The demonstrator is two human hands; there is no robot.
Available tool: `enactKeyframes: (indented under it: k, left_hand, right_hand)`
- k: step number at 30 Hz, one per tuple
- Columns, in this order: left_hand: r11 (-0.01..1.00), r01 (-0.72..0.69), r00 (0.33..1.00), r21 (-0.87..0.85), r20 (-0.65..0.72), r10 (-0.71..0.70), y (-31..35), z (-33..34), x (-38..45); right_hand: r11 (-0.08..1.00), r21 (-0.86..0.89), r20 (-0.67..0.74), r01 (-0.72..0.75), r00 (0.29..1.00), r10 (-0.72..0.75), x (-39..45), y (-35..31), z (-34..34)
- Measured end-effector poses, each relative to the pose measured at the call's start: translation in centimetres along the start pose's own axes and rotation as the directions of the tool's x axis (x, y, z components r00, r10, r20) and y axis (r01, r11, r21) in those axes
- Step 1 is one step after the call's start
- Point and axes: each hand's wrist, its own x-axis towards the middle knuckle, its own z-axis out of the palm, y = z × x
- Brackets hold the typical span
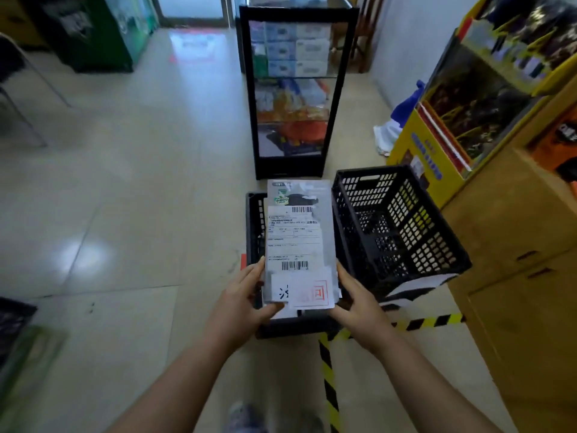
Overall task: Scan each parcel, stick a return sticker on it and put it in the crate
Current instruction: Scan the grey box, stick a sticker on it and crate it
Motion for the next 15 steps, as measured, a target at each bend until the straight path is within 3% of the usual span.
enactKeyframes:
  k: [7,15]
  left_hand:
    - [0.977,0.188,0.978,-0.101,0.107,-0.177,-5.4,0.5,4.4]
    - [0.953,0.284,0.935,-0.104,0.251,-0.251,-11.6,1.9,9.4]
  right_hand:
    - [0.99,0.02,0.067,-0.139,0.988,0.138,6.6,3.7,2.7]
    - [0.959,0.025,0.086,-0.281,0.957,0.278,11.5,8.0,5.7]
